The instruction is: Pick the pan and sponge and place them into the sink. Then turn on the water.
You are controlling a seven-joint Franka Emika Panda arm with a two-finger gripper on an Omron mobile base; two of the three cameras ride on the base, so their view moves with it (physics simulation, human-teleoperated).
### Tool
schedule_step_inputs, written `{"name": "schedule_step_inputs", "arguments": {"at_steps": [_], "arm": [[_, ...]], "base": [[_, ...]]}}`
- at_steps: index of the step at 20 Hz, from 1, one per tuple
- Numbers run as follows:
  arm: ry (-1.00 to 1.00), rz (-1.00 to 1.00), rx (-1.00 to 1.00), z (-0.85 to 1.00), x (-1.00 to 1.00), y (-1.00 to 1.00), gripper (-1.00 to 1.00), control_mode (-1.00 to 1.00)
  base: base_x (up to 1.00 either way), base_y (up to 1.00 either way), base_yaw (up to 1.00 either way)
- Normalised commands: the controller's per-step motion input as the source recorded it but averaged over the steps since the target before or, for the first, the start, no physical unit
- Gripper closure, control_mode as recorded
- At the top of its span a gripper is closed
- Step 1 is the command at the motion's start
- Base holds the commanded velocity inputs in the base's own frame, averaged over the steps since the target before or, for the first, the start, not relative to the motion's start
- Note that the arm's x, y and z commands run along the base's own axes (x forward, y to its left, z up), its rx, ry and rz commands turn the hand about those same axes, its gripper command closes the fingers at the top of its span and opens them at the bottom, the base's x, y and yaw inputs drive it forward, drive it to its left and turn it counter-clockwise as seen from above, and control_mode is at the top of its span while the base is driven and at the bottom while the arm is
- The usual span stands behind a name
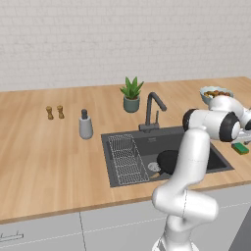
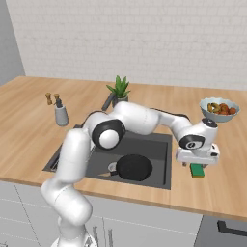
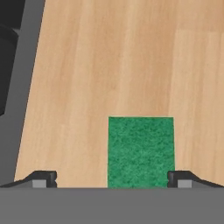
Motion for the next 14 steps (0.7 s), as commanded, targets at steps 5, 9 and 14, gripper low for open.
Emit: {"name": "schedule_step_inputs", "arguments": {"at_steps": [5,9,14], "arm": [[0.0,0.01,0.01,0.0,0.06,-0.17,-1.0,-1.0],[0.01,0.01,0.01,-0.02,0.0,-0.19,-1.0,-1.0],[0.0,0.0,0.0,-0.14,0.0,-0.03,-1.0,-1.0]], "base": [[0.0,0.0,0.0],[0.0,0.0,0.0],[0.0,0.0,0.0]]}}
